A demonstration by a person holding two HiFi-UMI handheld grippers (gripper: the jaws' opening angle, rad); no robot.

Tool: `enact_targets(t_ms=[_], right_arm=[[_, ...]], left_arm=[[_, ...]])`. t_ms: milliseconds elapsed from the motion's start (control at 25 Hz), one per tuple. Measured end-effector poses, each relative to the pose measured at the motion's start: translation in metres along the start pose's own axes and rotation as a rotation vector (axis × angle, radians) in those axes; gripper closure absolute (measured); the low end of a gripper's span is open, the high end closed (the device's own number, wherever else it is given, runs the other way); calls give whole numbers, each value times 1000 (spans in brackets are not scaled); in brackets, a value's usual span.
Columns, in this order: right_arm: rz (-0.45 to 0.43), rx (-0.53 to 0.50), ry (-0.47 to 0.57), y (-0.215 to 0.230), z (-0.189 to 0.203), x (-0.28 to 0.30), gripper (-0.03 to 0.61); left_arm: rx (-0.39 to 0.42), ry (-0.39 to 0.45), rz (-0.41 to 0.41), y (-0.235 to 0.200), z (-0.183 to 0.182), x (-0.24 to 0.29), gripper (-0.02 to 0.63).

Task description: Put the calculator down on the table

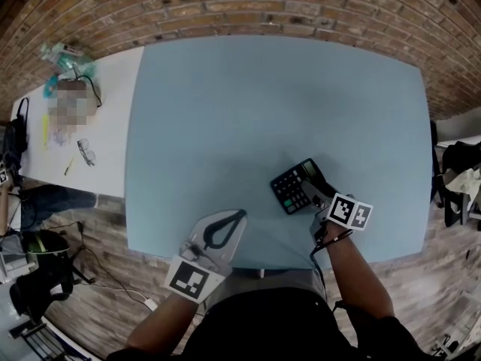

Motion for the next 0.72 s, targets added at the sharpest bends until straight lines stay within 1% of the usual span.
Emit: enact_targets(t_ms=[200, 320, 480, 720], right_arm=[[26, -6, -4, 3, 5, -4, 167], [44, -12, -13, 6, 8, -7, 167], [53, -15, -12, 8, 10, -14, 167], [36, -26, -18, 6, 20, -25, 167]], left_arm=[[-20, 4, 7, 0, -1, -1, 611], [-41, 25, 9, 0, -7, -2, 611], [-25, 29, 14, -1, -11, 0, 611], [-6, 61, 33, 5, -22, 3, 611]])
Point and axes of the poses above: the fingertips, and each gripper's own axes: x forward along the fingers, y to its right, z out of its underside, the point moved 10 cm from there along -x, backward along the fingers, and after that the axes turned 12 degrees about x, right-handed, at the moved point
